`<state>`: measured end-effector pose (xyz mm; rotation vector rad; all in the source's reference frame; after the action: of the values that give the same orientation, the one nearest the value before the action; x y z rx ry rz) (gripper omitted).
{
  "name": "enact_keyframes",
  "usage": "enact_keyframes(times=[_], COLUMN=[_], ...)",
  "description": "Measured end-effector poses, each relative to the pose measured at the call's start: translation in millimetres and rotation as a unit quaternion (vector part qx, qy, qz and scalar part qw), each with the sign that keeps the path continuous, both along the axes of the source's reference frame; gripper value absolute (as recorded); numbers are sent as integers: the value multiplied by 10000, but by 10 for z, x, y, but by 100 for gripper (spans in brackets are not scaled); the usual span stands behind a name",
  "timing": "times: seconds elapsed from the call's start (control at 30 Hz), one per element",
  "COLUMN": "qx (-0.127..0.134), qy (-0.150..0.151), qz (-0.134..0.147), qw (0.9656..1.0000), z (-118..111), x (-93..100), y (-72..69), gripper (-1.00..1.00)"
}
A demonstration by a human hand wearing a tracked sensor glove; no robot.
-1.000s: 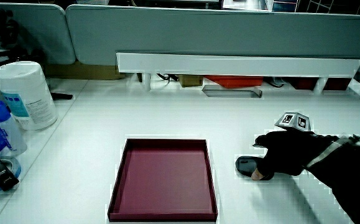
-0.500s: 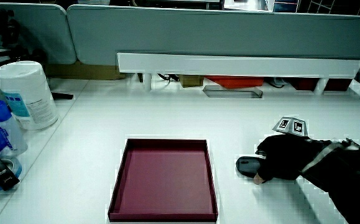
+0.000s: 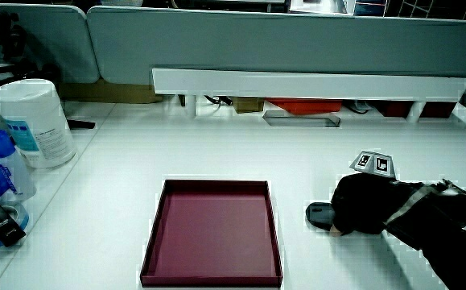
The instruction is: Pick mouse from desk
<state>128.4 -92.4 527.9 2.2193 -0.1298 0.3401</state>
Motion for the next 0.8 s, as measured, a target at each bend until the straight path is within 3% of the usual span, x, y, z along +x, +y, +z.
enact_keyframes(times=[0.1, 0.4, 0.6, 0.8], qx=[194, 331, 551, 734], qy=[-21, -81, -316, -563], qz=[-93, -124, -164, -385], qw=[9998, 9993, 9978, 9950], z=[0, -30, -281, -560], x=[-16, 8, -4, -116], y=[9, 16, -12, -4], gripper=[100, 100, 100, 100])
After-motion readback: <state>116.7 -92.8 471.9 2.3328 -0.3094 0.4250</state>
